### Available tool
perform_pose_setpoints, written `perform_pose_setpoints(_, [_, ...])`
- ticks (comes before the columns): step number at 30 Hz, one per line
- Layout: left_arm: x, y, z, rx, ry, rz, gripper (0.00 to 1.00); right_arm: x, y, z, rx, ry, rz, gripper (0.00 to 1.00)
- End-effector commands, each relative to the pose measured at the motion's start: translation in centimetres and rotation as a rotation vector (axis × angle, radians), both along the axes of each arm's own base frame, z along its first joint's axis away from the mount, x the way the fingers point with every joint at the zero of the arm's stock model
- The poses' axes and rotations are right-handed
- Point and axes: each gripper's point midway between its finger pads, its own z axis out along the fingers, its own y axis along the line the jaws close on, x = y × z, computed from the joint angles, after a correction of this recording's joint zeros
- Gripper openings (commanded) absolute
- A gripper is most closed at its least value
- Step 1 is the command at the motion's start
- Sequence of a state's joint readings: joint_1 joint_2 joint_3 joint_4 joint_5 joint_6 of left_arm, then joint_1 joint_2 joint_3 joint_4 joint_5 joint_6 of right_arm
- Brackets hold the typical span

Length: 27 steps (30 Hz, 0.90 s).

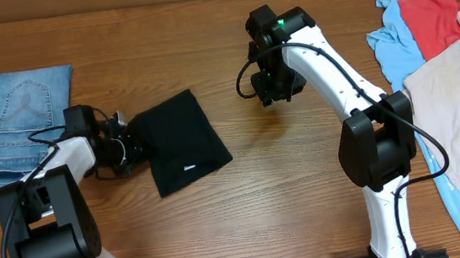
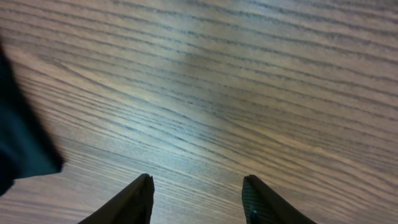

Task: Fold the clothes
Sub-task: 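Grasp the folded black shirt with the left gripper and carry it left, then place the folded black shirt on top of the blue jeans with the left gripper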

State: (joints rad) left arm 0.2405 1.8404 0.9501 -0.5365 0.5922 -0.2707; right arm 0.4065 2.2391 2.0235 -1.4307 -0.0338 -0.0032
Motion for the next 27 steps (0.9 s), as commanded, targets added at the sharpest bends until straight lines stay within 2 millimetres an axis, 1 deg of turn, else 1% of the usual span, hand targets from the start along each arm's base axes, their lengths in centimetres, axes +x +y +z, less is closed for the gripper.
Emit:
perform_pose_setpoints(1, [2.3, 4.9, 2.4, 0.199, -0.06, -0.01, 0.04, 0.5, -0.1, 1.9, 0.012, -0.046, -0.008, 0.5])
perform_pose_setpoints(4, [4.0, 8.0, 6.8, 0.325, -0.114, 0.027, 0.04, 0.4, -0.3, 1.9, 0.005, -0.041, -0.009, 0.5])
perform_pose_setpoints(6, [4.7, 9.8, 9.3, 0.393, -0.139, 0.051, 0.04, 0.2, -0.5, 1.8, -0.002, -0.034, -0.01, 0.5])
perform_pose_setpoints(8, [5.0, 11.5, 11.2, 0.45, -0.157, 0.049, 0.04, 0.2, -0.6, 1.8, -0.004, -0.03, -0.013, 0.5])
perform_pose_setpoints(11, [5.5, 13.2, 13.5, 0.522, -0.198, 0.006, 0.04, 0.1, -1.0, 1.8, -0.006, -0.023, -0.02, 0.5])
perform_pose_setpoints(13, [5.8, 14.8, 14.8, 0.597, -0.212, -0.002, 0.04, 0.1, -1.0, 1.8, -0.007, -0.021, -0.022, 0.5])
perform_pose_setpoints(16, [6.3, 17.0, 15.9, 0.702, -0.223, 0.012, 0.04, 0.0, -1.1, 1.8, -0.009, -0.016, -0.025, 0.5])
perform_pose_setpoints(21, [8.5, 19.2, 17.6, 0.808, -0.338, -0.001, 0.04, -0.1, -1.1, 1.8, -0.01, -0.012, -0.025, 0.5])
perform_pose_setpoints(24, [9.1, 20.2, 18.3, 0.845, -0.37, 0.023, 0.04, -0.1, -1.1, 1.9, -0.01, -0.012, -0.025, 0.5])
perform_pose_setpoints(27, [9.3, 21.7, 18.9, 0.879, -0.387, 0.059, 0.04, -0.2, -1.1, 1.8, -0.01, -0.011, -0.026, 0.5])
